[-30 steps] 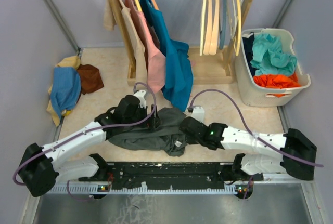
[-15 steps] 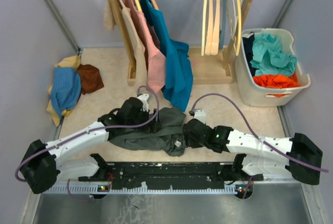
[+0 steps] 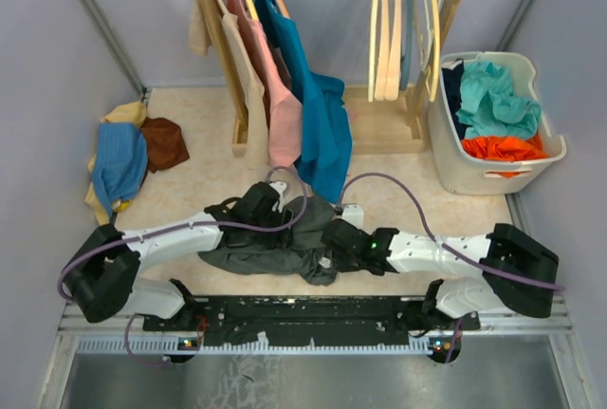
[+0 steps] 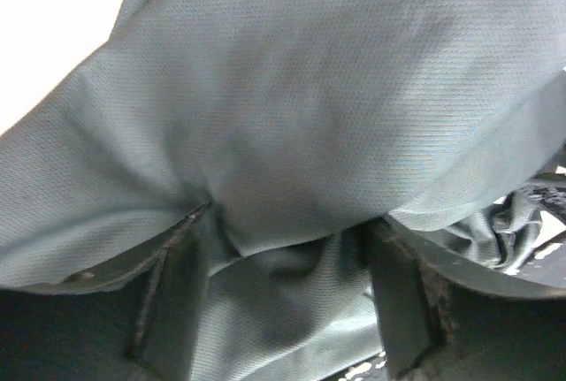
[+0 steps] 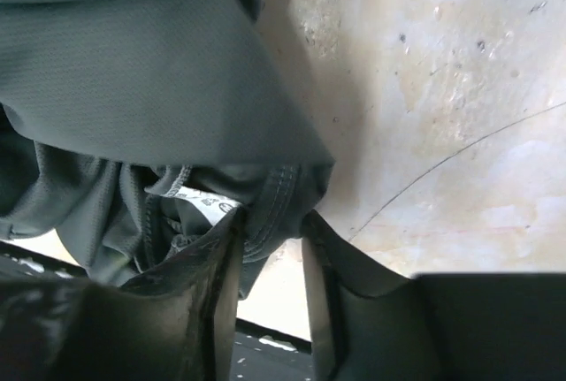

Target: Place the t-shirt on the hanger

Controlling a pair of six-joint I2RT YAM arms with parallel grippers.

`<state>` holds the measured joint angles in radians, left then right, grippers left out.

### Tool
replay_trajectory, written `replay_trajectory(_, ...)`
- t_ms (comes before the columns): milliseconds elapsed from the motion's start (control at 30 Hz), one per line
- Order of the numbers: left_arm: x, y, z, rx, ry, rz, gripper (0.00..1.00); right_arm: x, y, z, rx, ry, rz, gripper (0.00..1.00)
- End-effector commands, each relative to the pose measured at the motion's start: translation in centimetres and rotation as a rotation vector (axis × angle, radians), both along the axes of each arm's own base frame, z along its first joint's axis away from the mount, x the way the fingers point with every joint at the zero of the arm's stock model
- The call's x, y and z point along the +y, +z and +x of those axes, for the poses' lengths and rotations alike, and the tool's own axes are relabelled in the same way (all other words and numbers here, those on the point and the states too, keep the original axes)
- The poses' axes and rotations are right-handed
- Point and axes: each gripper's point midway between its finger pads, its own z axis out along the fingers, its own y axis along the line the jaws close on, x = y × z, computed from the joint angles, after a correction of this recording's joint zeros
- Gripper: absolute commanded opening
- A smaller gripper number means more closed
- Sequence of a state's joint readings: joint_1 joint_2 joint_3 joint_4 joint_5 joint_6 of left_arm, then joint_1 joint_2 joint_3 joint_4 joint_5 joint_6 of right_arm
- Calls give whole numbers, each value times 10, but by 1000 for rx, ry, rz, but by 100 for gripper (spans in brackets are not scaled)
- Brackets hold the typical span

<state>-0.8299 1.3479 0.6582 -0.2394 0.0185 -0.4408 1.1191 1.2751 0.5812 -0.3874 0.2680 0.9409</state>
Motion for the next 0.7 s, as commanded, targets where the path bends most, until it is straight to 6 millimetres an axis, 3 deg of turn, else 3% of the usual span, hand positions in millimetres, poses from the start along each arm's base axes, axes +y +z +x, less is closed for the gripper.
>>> replay_trajectory(0,-6,5,10,-44,2,6,62,12,11,11,-52,-12,14,24)
replay_trajectory(133,-3,4,5,-22,10,1,29,4,21,17,-92,-22,-11,4)
replay_trajectory(267,2,12,-4,-17,25,-29,9,-7,43,30,-162,-34,-59,0)
replay_trajectory(433,7,38,-15,-36,39,-92,7,-31,82,53,-285,-53,-128,0)
replay_trajectory(667,11,82,-30,-63,65,-222,6,-41,168,82,-522,2,-137,0)
